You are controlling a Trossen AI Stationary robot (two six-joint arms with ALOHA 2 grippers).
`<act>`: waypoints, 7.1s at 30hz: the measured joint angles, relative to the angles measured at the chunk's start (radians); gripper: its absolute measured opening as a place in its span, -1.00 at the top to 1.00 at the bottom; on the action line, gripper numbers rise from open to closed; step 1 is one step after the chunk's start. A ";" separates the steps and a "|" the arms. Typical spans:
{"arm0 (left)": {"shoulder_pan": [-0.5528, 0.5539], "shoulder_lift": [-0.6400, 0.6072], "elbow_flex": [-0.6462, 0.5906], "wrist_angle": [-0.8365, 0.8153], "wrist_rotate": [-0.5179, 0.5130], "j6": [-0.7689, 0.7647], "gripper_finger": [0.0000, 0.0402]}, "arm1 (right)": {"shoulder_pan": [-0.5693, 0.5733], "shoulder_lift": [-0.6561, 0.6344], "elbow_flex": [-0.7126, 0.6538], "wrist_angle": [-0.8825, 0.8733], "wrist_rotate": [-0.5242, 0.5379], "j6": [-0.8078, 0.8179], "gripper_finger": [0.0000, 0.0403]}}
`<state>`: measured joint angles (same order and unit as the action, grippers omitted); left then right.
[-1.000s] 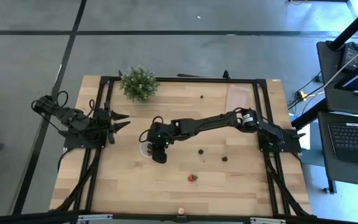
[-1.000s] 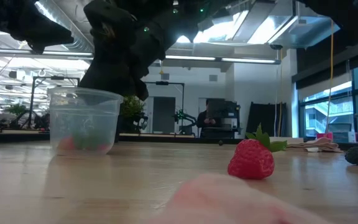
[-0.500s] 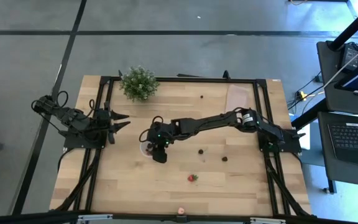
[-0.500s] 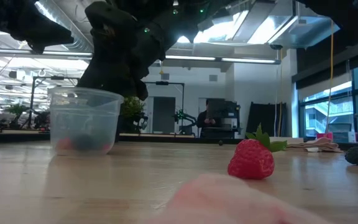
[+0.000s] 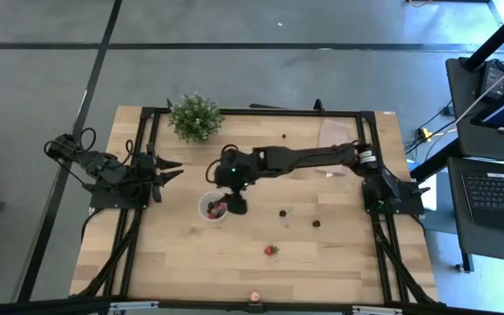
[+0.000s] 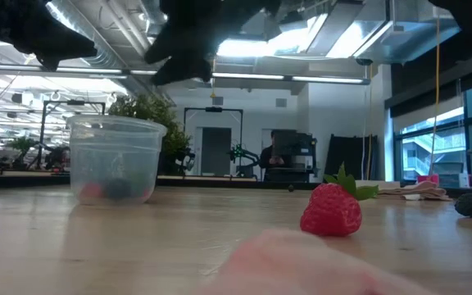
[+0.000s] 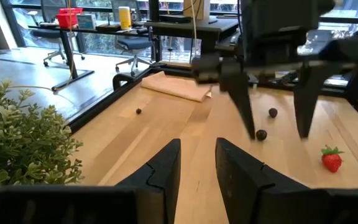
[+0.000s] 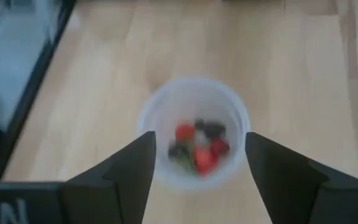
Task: Pick and placing Produce into tupperware
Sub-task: Put the blueberry into the container, then put the blackberry into the container
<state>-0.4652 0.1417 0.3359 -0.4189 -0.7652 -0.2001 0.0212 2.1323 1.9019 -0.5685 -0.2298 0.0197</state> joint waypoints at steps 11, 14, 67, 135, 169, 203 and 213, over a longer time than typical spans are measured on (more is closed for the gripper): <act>0.000 0.000 0.000 0.000 0.000 -0.001 0.63 | 0.052 -0.053 -0.051 -0.619 0.136 -0.243 -0.23; 0.000 0.000 0.000 0.000 0.000 -0.002 0.66 | 0.067 -0.054 -0.124 -0.632 0.108 -0.274 -0.23; 0.000 0.000 0.000 -0.063 0.000 -0.010 0.82 | 0.141 -0.084 -0.542 -0.314 0.208 -0.074 0.43; 0.000 0.000 0.000 -0.067 0.000 -0.036 0.49 | 0.047 0.178 -0.012 0.184 0.098 -0.026 0.29; 0.000 0.000 0.000 -0.068 0.000 -0.035 0.78 | 0.022 0.064 0.368 -0.417 0.158 -0.214 -0.40; 0.000 0.000 0.000 -0.105 -0.019 -0.059 0.93 | 0.333 -0.550 -0.896 -0.422 0.236 0.385 -0.40; 0.000 0.000 0.000 -0.105 -0.020 -0.059 0.80 | 0.402 -0.546 -1.012 -0.178 0.210 0.413 -0.40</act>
<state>-0.4652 0.1413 0.3359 -0.5240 -0.7849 -0.2592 0.4229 1.5864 0.8902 -0.7466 -0.0202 0.4328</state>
